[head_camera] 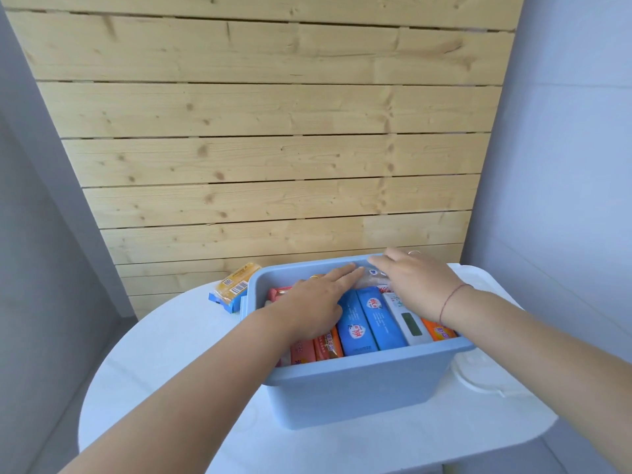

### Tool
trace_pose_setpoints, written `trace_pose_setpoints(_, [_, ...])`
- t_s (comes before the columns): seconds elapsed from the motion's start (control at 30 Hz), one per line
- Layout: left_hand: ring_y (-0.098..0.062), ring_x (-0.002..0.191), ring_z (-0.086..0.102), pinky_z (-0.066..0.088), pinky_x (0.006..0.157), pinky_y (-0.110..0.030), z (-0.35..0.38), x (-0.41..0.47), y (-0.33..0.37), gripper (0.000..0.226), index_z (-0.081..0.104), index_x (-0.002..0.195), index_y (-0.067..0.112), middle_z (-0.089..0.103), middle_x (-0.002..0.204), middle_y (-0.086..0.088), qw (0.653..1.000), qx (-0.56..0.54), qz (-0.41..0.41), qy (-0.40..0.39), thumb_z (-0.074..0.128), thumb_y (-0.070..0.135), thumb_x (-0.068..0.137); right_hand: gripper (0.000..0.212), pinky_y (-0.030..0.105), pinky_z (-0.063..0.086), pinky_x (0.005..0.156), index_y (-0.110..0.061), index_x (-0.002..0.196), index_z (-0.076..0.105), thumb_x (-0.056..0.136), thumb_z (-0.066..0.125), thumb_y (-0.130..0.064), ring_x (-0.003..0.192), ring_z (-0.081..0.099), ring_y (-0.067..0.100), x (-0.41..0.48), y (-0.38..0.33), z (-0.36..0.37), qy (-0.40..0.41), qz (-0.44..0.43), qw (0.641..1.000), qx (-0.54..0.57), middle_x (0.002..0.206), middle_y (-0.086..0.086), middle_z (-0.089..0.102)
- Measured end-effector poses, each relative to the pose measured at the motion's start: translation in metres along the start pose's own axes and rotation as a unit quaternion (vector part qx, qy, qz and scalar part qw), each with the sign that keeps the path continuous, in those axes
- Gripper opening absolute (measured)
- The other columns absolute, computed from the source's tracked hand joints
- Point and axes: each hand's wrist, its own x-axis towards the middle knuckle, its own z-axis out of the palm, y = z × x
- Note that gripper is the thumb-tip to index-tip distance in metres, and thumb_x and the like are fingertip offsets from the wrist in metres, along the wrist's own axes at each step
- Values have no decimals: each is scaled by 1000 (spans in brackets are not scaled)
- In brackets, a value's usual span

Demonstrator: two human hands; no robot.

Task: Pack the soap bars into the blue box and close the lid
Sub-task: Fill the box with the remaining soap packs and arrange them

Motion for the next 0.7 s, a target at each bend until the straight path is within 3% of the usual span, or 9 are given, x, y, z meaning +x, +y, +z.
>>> trace_pose_setpoints(0.17, [-16,139,28,25,110,-39,2,5,-1,60,25,146,32,30,154,9,999,44,-14,0,34,16,88,45,33,35,107,-25,145,35,100,36,-21,130,38,23,-11,-15,15,-79,-23,987,135,144,-4,38])
trace_pose_setpoints(0.37, [-18,139,28,25,113,-39,2,6,2,57,26,146,29,32,153,6,998,41,-29,-24,33,17,90,45,28,26,111,-25,145,36,100,36,-21,133,32,19,-4,-18,15,-97,-1,980,174,144,-5,37])
trace_pose_setpoints(0.47, [-22,133,39,32,110,-38,-12,-3,0,50,39,139,26,43,146,0,997,-52,-38,-49,35,17,91,44,32,28,112,-29,143,38,99,38,-21,133,33,19,-6,-18,8,-114,1,978,177,143,-4,38])
trace_pose_setpoints(0.5, [-22,122,49,40,102,-36,-20,-8,-3,42,50,131,24,55,135,-1,993,-106,-42,-23,37,18,91,43,34,31,110,-31,140,41,98,39,-22,131,36,20,-8,-17,3,-111,4,980,167,142,-3,40])
trace_pose_setpoints(0.57, [-15,98,60,48,80,-25,-40,-20,-22,33,63,112,24,68,107,6,964,-237,-58,101,40,17,90,39,34,35,106,-31,134,49,97,40,-22,127,41,20,-7,-21,-8,-44,17,990,135,139,-4,43])
trace_pose_setpoints(0.63, [-11,82,61,47,69,-18,-54,-34,-52,34,66,95,29,68,88,12,896,-349,-91,260,40,10,86,37,30,33,105,-27,131,53,96,41,-23,125,42,18,-6,-36,-17,38,9,990,137,139,-6,44])
trace_pose_setpoints(0.7, [-11,67,56,44,58,-14,-53,-44,-87,31,66,90,25,68,84,8,835,-350,-171,389,41,9,83,35,27,32,103,-27,128,55,96,43,-25,122,43,15,-6,-57,-24,65,-28,984,164,137,-9,45])
